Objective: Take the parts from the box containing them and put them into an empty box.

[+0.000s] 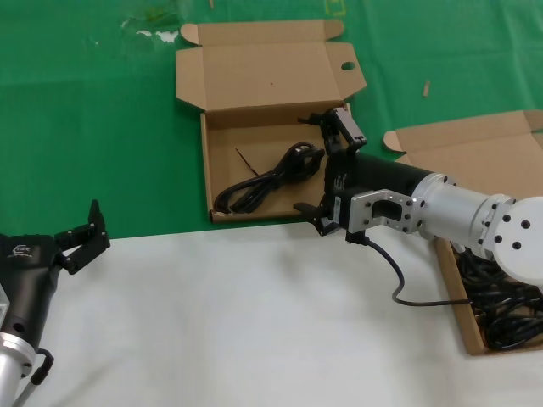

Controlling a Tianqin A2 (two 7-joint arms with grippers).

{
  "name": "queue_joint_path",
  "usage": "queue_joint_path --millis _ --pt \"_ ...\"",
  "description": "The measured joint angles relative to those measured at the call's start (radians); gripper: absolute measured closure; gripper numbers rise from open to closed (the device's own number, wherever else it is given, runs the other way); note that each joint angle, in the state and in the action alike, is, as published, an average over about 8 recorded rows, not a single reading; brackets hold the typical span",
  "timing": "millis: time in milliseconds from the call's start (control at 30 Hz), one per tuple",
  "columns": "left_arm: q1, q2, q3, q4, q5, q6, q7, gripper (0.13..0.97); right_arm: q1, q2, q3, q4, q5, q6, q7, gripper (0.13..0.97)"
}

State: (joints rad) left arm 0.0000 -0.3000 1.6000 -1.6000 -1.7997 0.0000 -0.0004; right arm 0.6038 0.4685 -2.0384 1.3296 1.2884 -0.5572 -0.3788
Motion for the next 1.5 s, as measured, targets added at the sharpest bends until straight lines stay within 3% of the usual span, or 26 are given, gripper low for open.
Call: queue_joint_path --millis 1500 --pt "0.0 0.0 0.0 0.0 0.0 0.0 0.0 0.132 0.0 0.0 0.0 0.0 0.0 0.0 0.0 0.129"
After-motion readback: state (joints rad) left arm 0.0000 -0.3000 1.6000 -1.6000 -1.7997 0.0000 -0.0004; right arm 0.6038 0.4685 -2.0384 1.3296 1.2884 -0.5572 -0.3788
